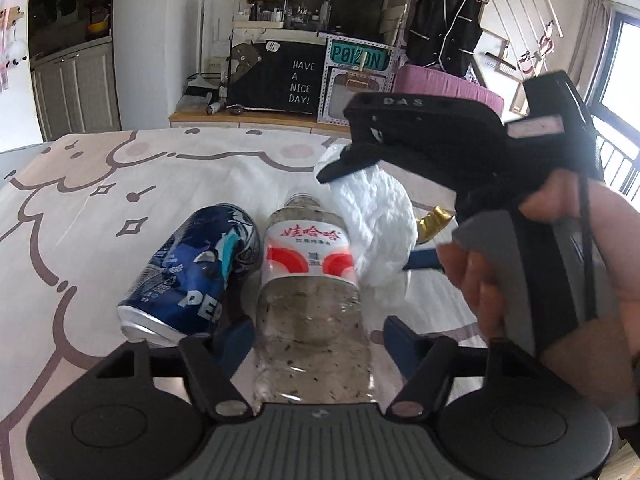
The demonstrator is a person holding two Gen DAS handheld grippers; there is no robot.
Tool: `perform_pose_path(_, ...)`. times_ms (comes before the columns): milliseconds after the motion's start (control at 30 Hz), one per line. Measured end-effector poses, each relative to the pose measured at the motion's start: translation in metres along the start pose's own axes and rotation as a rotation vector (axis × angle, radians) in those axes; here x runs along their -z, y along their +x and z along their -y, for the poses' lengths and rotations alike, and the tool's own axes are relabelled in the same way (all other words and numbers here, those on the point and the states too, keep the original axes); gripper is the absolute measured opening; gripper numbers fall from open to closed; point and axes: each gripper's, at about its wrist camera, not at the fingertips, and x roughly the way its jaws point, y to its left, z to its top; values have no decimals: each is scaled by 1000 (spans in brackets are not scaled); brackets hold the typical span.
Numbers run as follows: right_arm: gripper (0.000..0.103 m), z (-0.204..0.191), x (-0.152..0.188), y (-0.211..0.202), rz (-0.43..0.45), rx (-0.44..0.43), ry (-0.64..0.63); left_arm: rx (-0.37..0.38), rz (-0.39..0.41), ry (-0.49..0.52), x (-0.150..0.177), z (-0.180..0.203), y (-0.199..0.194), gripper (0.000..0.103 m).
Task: Collect trash
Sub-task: 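Grasp the clear water bottle with the left tool while the right tool grasps the white tissue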
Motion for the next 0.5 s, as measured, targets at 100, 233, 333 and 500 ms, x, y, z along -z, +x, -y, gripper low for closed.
perform_pose_path(100,100,-6,-4,8,19,24,0,-4,-10,-17,-2,-6,4,63)
perform_pose_path(233,92,-10,-12,14,44,50,4,5,-22,-50,-4,-12,6,62)
perform_pose_path(333,85,-10,-18,17,51,59,-7,5,-28,-58,-5,-13,8,62)
perform_pose_path(500,45,-7,-22,16,73,112,-43,1,-36,-54,-6,-11,8,62)
